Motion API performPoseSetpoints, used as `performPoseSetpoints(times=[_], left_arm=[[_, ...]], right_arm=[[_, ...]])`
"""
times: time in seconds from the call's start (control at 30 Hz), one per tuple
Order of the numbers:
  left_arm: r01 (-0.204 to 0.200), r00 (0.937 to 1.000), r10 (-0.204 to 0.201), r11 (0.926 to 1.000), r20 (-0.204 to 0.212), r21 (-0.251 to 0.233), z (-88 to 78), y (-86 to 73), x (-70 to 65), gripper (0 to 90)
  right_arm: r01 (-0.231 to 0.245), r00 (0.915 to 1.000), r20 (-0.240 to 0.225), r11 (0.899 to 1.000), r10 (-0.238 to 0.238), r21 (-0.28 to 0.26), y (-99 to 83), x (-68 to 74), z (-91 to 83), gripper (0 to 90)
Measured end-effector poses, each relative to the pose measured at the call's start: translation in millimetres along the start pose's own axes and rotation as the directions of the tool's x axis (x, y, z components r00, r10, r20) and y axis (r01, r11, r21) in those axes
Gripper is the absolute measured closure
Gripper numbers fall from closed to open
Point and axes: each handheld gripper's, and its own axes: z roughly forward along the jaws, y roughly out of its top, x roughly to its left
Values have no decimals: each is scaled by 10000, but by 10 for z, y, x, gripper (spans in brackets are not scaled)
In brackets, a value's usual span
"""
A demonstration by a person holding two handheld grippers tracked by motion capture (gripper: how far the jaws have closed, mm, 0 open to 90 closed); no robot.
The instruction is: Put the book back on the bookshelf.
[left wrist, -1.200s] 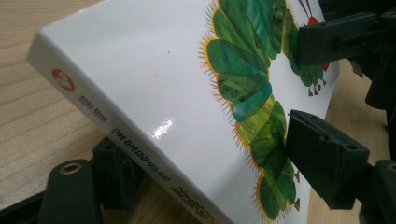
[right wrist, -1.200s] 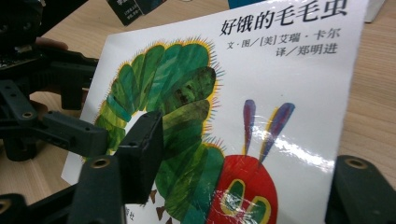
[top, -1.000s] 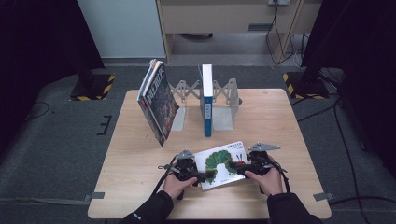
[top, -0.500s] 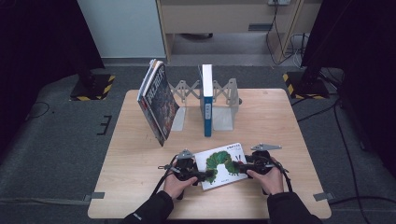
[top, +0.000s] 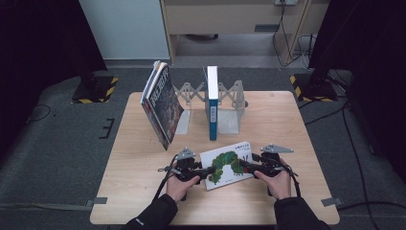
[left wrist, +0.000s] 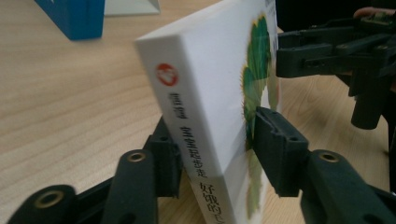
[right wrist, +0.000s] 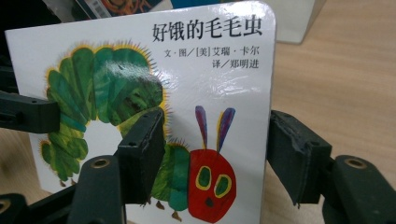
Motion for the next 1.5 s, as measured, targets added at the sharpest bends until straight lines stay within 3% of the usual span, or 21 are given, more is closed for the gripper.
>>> performPoseSetpoints(times=[0.03, 0.07, 0.37, 0.43, 0.67, 0.9, 0.93, 1.1, 1.33, 1.5], left_arm=[[-189, 9998, 189, 9998, -22, -70, -11, 14, -18, 575], [-645, 9979, 644, 9978, -91, -151, -24, 37, -63, 588], [-1054, 9941, 1059, 9941, 231, -239, -15, -32, -62, 603], [-1144, 9920, 1154, 9932, 514, -213, 10, -47, -62, 581], [-1375, 9873, 1381, 9904, 787, -134, 98, -68, -72, 536], [-1535, 9846, 1505, 9878, 892, 275, 189, -97, -90, 568], [-1308, 9864, 1259, 9906, 1055, 411, 176, -92, -93, 600], [-1081, 9879, 1019, 9930, 1171, 476, 132, -61, -129, 688], [-1068, 9904, 1009, 9925, 944, 600, 91, -32, -180, 710], [-948, 9924, 913, 9947, 824, 401, 10, 38, -207, 740]], right_arm=[[82, 10000, 6, 9998, -82, -191, 15, -3, -10, 383], [173, 9998, 34, 9992, -172, -361, 30, -2, -23, 382], [392, 9992, -61, 9982, -395, -463, 9, -9, -38, 365], [461, 9988, -129, 9978, -468, -482, -1, -15, -49, 365], [629, 9979, -119, 9970, -635, -450, -3, -10, -50, 363], [769, 9962, -391, 9966, -780, -293, 0, 22, -25, 367], [842, 9955, -423, 9961, -853, -269, 2, 43, -15, 365], [785, 9948, -627, 9965, -803, -302, 9, 29, -24, 357], [693, 9956, -603, 9970, -713, -357, 13, 32, -32, 365], [475, 9976, -484, 9977, -498, -474, 20, -11, -70, 359]])
